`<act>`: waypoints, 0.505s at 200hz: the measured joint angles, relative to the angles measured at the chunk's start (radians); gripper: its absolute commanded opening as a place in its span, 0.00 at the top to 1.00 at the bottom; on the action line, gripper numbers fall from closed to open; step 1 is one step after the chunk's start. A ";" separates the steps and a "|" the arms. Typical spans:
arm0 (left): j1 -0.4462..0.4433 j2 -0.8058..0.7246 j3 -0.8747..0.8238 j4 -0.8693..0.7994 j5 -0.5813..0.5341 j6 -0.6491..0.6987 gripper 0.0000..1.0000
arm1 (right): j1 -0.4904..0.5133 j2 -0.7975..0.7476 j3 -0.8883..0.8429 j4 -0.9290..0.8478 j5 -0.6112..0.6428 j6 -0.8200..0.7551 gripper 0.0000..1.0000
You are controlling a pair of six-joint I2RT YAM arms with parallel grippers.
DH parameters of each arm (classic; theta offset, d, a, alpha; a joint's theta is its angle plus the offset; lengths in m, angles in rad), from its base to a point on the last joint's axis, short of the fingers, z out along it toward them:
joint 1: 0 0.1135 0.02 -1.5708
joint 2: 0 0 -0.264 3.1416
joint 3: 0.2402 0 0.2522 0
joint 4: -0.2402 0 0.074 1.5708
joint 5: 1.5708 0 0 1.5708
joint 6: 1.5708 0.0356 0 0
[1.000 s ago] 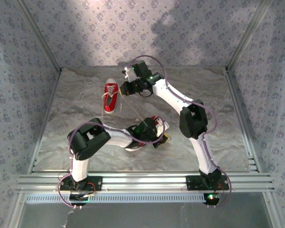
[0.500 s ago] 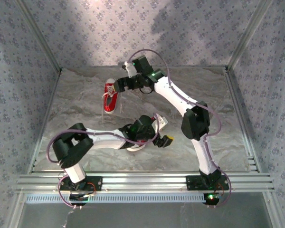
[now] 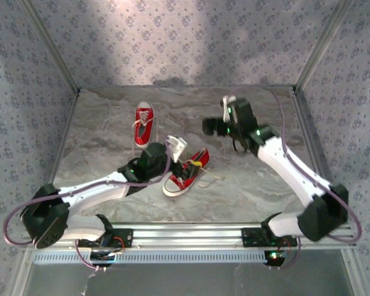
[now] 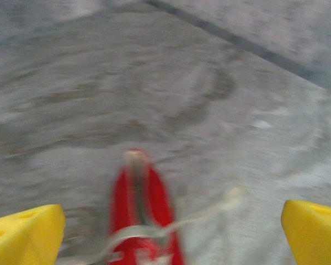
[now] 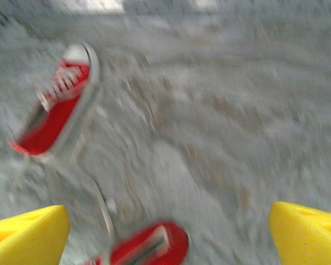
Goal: Tie the shoes
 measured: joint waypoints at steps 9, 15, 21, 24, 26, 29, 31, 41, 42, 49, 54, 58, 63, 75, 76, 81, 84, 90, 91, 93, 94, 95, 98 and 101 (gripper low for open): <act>0.070 -0.009 0.000 -0.024 -0.005 0.000 0.02 | 0.014 -0.059 -0.110 -0.018 -0.008 0.002 0.09; 0.103 -0.008 0.000 -0.037 -0.003 0.002 0.05 | 0.024 -0.081 -0.164 -0.016 -0.019 0.002 0.10; 0.142 -0.001 0.000 -0.052 0.013 0.005 0.10 | 0.039 -0.104 -0.232 -0.012 -0.034 -0.002 0.10; 0.166 0.005 0.000 -0.060 0.026 0.014 0.14 | 0.045 -0.113 -0.265 -0.010 -0.044 -0.004 0.10; 0.173 0.009 0.000 -0.064 0.030 0.014 0.16 | 0.048 -0.115 -0.272 -0.011 -0.047 -0.004 0.10; 0.184 0.016 0.000 -0.068 0.036 0.013 0.19 | 0.053 -0.120 -0.293 -0.011 -0.053 -0.009 0.11; 0.195 0.021 0.000 -0.070 0.043 0.027 0.21 | 0.056 -0.122 -0.305 -0.010 -0.058 -0.011 0.11; 0.239 0.057 0.006 -0.097 0.076 0.040 0.30 | 0.072 -0.127 -0.354 -0.010 -0.083 -0.025 0.15; 0.243 0.062 0.008 -0.101 0.077 0.039 0.31 | 0.073 -0.127 -0.358 -0.010 -0.086 -0.027 0.16; 0.263 0.096 0.024 -0.133 0.097 0.045 0.40 | 0.080 -0.126 -0.379 -0.009 -0.104 -0.036 0.20; 0.273 0.124 0.041 -0.158 0.106 0.058 0.46 | 0.083 -0.126 -0.391 -0.006 -0.113 -0.039 0.24; 0.280 0.143 0.052 -0.174 0.109 0.055 0.51 | 0.083 -0.126 -0.396 -0.003 -0.118 -0.042 0.27; 0.284 0.164 0.064 -0.190 0.113 0.051 0.57 | 0.083 -0.126 -0.401 0.004 -0.122 -0.044 0.29; 0.285 0.193 0.079 -0.230 0.116 0.055 0.62 | 0.082 -0.123 -0.404 0.018 -0.126 -0.034 0.29; 0.285 0.194 0.079 -0.232 0.116 0.051 0.62 | 0.082 -0.122 -0.404 0.020 -0.128 -0.036 0.28; 0.283 0.195 0.079 -0.247 0.113 0.045 0.63 | 0.082 -0.120 -0.404 0.028 -0.130 -0.036 0.26; 0.279 0.195 0.079 -0.261 0.108 0.040 0.64 | 0.083 -0.116 -0.404 0.034 -0.132 -0.039 0.25; 0.271 0.194 0.079 -0.282 0.092 0.028 0.65 | 0.088 -0.109 -0.404 0.043 -0.135 -0.046 0.23; 0.269 0.194 0.078 -0.285 0.090 0.027 0.65 | 0.089 -0.108 -0.404 0.045 -0.135 -0.049 0.22; 0.267 0.193 0.078 -0.289 0.087 0.026 0.66 | 0.090 -0.107 -0.404 0.047 -0.135 -0.055 0.22; 0.266 0.193 0.078 -0.291 0.086 0.025 0.66 | 0.093 -0.103 -0.404 0.049 -0.136 -0.057 0.21; 0.265 0.193 0.078 -0.294 0.085 0.024 0.66 | 0.095 -0.101 -0.404 0.050 -0.137 -0.057 0.21; 0.258 0.192 0.076 -0.301 0.079 0.013 0.67 | 0.098 -0.097 -0.404 0.051 -0.137 -0.061 0.20; 0.254 0.191 0.074 -0.303 0.072 0.011 0.67 | 0.104 -0.092 -0.404 0.053 -0.136 -0.067 0.20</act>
